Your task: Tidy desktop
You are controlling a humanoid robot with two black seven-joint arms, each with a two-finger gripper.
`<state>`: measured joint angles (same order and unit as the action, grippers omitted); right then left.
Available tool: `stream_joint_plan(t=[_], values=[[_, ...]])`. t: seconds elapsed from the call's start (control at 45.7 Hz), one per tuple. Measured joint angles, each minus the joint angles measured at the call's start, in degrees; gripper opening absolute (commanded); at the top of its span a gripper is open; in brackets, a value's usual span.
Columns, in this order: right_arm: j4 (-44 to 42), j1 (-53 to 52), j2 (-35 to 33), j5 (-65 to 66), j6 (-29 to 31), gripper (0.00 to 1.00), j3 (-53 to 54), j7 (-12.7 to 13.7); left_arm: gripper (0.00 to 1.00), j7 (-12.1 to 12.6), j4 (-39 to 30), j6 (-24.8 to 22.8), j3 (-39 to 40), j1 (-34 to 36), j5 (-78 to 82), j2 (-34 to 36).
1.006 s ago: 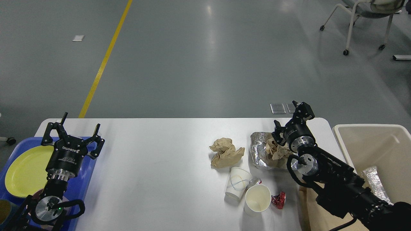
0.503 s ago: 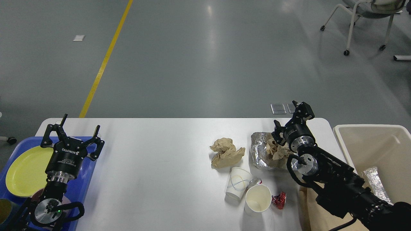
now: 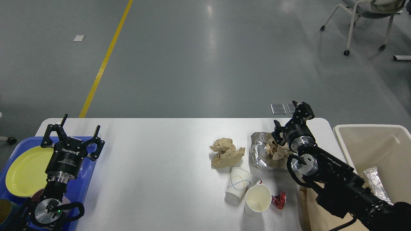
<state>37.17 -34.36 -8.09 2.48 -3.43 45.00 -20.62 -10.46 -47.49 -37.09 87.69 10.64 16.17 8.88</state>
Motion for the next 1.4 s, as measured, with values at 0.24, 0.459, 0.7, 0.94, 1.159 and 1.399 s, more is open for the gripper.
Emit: stream_joint_plan(t=[0.24,0.459,0.7,0.94,1.159,1.399], values=[[0.0,0.0,0.0,0.0,0.0,1.00,0.0,-0.1,0.96,0.0,0.0,0.0,0.0,0.0,0.0,0.0],[0.2,-0.3,-0.8,-0.2,0.1,1.00,1.6,-0.1,0.96,0.0,0.0,0.0,0.0,0.0,0.0,0.0],[0.7,-0.4,-5.1,-0.5,0.0,1.00,8.0,-0.1,0.96,0.0,0.0,0.0,0.0,0.0,0.0,0.0],[0.3,0.3,-8.9,-0.5,0.4,1.00,8.4,0.2,0.96,0.0,0.0,0.0,0.0,0.1,0.0,0.0],[0.7,3.6,-8.9,-0.5,0.4,1.00,8.4,0.1,0.96,0.0,0.0,0.0,0.0,0.1,0.0,0.0],[1.0,4.4,-6.0,-0.6,0.6,1.00,8.0,-0.1,0.96,0.0,0.0,0.0,0.0,0.1,0.0,0.0]])
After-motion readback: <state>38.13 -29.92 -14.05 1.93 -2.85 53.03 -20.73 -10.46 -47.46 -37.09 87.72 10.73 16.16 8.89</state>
